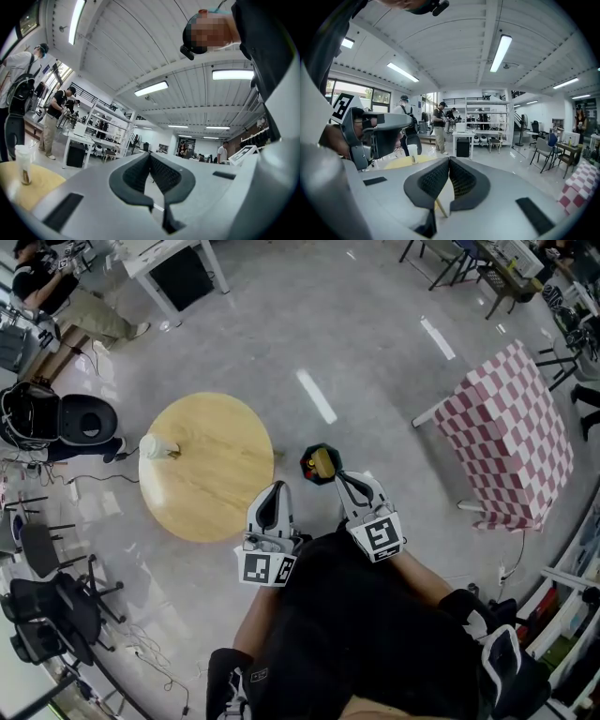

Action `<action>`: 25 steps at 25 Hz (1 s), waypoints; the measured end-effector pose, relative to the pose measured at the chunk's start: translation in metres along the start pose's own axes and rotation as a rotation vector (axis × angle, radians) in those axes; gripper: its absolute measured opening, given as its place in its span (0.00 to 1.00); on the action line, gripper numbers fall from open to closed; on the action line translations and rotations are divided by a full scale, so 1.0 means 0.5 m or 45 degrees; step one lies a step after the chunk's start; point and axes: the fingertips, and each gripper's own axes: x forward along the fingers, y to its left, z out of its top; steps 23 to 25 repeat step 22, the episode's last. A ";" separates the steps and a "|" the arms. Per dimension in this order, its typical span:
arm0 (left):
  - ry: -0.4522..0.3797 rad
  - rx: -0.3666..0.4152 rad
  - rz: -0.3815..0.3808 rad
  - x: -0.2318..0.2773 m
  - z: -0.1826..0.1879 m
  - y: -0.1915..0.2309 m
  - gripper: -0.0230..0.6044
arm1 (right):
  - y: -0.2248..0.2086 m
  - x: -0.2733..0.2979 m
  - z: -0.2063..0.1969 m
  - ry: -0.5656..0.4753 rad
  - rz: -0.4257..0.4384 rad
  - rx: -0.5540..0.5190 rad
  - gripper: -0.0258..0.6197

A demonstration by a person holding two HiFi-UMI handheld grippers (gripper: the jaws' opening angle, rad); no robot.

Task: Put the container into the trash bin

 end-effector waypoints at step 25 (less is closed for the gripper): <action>-0.014 -0.016 0.005 -0.009 -0.008 -0.021 0.05 | -0.007 -0.022 -0.017 0.008 -0.014 -0.016 0.08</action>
